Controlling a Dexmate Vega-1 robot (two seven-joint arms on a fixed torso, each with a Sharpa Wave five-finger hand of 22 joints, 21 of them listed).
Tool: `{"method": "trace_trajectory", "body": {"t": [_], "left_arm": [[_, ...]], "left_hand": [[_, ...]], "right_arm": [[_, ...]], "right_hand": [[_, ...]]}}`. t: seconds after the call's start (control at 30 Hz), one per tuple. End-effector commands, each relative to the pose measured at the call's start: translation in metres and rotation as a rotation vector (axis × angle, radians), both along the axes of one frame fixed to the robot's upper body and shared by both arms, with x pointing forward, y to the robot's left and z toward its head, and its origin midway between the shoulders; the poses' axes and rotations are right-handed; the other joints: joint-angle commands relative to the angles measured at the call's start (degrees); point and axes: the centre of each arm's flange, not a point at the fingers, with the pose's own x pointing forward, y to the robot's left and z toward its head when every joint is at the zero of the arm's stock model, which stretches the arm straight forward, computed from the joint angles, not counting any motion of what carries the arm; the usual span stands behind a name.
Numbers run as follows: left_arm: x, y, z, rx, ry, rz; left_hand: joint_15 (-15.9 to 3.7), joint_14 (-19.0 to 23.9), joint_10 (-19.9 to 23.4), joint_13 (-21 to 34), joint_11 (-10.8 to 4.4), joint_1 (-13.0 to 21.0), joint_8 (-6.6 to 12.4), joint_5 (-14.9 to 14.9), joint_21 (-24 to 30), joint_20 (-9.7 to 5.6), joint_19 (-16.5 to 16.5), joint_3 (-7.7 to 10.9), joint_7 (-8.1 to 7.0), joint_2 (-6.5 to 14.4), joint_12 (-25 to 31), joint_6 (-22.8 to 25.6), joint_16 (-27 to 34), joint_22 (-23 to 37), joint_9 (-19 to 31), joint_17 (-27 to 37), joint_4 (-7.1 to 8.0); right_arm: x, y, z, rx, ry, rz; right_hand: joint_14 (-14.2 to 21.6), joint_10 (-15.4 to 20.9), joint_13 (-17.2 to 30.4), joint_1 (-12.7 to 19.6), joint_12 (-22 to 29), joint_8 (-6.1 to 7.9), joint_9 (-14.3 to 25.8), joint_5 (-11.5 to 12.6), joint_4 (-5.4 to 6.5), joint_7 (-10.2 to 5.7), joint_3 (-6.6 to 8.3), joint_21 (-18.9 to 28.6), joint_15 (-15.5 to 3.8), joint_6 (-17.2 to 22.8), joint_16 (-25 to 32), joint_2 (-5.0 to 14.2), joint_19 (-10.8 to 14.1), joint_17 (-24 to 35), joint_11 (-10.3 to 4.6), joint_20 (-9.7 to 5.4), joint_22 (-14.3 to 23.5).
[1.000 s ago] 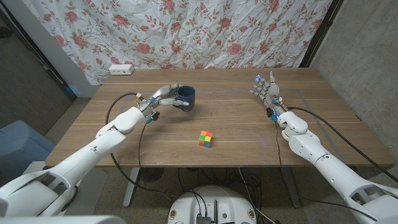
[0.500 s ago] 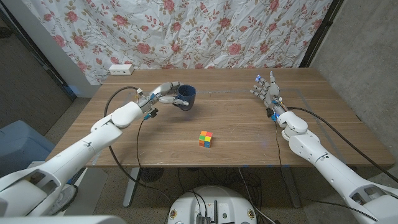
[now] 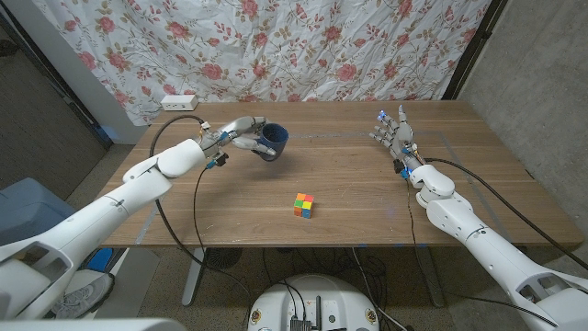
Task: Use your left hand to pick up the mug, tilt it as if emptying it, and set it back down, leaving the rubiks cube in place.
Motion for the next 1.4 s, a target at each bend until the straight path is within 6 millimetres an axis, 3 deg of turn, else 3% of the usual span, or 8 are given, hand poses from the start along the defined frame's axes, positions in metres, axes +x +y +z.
{"method": "trace_trajectory", "body": {"t": [0.03, 0.77, 1.4], "left_arm": [[-0.007, -0.004, 0.014, 0.156, -0.015, 0.046], [-0.007, -0.019, 0.039, 0.435, -0.039, 0.095], [-0.009, -0.035, 0.039, 0.693, -0.145, 0.193]], "left_hand": [[-10.50, 2.02, 9.03, 5.26, -8.59, 7.64, 5.89, 0.41, 0.24, 0.01, 0.54, -0.06, -2.24, 11.82, 1.57, 2.89, -0.28, 0.18, 4.91, 1.18, 0.26], [-10.43, 2.61, 9.19, 6.00, -8.31, 5.97, 6.58, 0.38, 0.50, 0.23, 0.88, -0.59, -1.86, 11.91, 1.64, 3.04, -1.07, 0.18, 4.49, 1.03, 0.57], [-10.78, 3.57, 10.19, 6.67, -8.70, 5.61, 7.37, 0.44, 0.94, 0.21, 1.68, -0.55, -2.18, 12.47, 2.03, 3.46, -1.39, 0.19, 4.10, 1.21, 0.28]], "right_arm": [[0.000, 0.000, 0.000, 0.000, 0.000, 0.000], [0.000, 0.000, 0.000, 0.000, 0.000, 0.000], [0.000, 0.000, 0.000, 0.000, 0.000, 0.000]], "right_hand": [[0.34, 0.49, 0.22, 0.49, 0.28, 0.21, 0.14, 0.24, 0.39, -0.37, 0.12, 0.35, -2.84, -0.09, 0.10, 1.31, 0.22, 0.33, 0.07, 0.04, 0.29], [0.41, 0.55, 0.22, 0.49, 0.30, 0.21, 0.14, 0.24, 0.39, -0.37, 0.13, 0.35, -2.77, -0.08, 0.13, 1.31, 0.22, 0.34, 0.07, 0.02, 0.29], [0.37, 0.50, 0.22, 0.48, 0.28, 0.21, 0.14, 0.23, 0.39, -0.37, 0.12, 0.34, -2.77, -0.08, 0.11, 1.29, 0.18, 0.34, 0.15, 0.05, 0.29]]}}
